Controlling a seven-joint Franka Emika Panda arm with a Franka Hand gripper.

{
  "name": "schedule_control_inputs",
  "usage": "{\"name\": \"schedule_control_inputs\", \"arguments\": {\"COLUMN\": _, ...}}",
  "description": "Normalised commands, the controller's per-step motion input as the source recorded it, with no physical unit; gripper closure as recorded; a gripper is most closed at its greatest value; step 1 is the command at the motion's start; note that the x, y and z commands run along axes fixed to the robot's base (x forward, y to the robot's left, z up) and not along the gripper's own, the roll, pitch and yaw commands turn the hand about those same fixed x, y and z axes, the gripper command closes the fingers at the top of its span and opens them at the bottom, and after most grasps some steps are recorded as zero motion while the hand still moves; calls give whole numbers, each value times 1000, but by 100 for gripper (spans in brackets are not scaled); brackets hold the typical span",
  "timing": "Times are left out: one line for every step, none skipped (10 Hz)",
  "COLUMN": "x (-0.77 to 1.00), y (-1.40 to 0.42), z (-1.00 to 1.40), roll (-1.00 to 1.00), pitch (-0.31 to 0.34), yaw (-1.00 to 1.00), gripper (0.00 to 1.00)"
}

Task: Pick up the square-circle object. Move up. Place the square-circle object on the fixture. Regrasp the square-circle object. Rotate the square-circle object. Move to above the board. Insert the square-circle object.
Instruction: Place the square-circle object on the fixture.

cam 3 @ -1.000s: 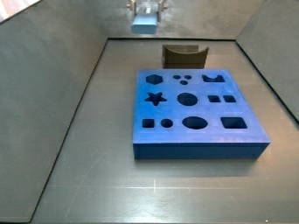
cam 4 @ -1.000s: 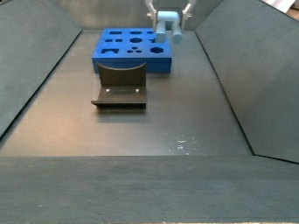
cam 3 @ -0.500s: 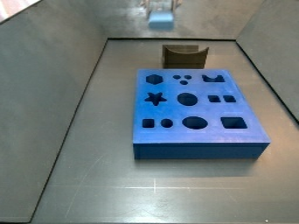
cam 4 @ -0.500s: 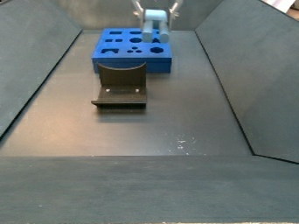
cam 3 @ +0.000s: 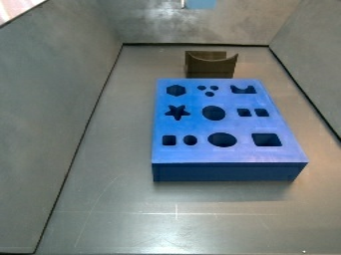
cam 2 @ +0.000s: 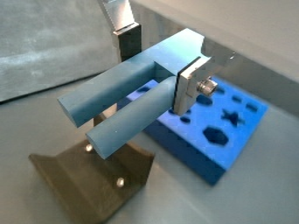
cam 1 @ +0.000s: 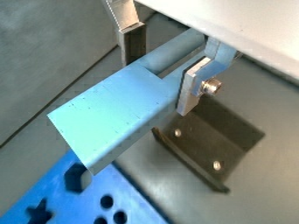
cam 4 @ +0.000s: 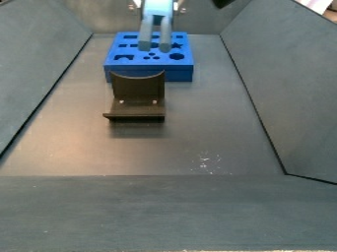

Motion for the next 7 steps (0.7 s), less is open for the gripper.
{"name": "schedule_control_inputs", "arguments": {"x": 735, "y": 101, "z": 21, "roll": -1000, "pitch": 42, "yaw": -51, "gripper": 100}}
{"name": "schedule_control_inputs", "arguments": {"x": 571, "y": 63, "z": 6, "roll": -1000, "pitch": 69, "yaw": -67, "gripper": 100}}
{"name": "schedule_control_inputs", "arguments": {"x": 506, "y": 54, "z": 0, "roll": -961, "pitch": 78, "yaw": -73, "gripper": 100}}
{"name": "schedule_control_inputs", "arguments": {"x": 380, "y": 50, "z": -8, "roll": -722, "pitch": 78, "yaw": -77, "gripper": 100}}
{"name": "schedule_control_inputs", "arguments": {"x": 288, "y": 48, "z": -8, "roll": -545, "pitch": 74, "yaw": -80, "gripper": 100}}
{"name": "schedule_control_inputs", "arguments": {"x": 196, "y": 48, "z": -9, "roll": -367, "pitch": 72, "yaw": -82, "gripper": 100}}
{"name": "schedule_control_inputs", "arguments": {"x": 101, "y": 30, "z": -5, "roll": -251, "pitch": 66, "yaw": -79, "gripper": 100}}
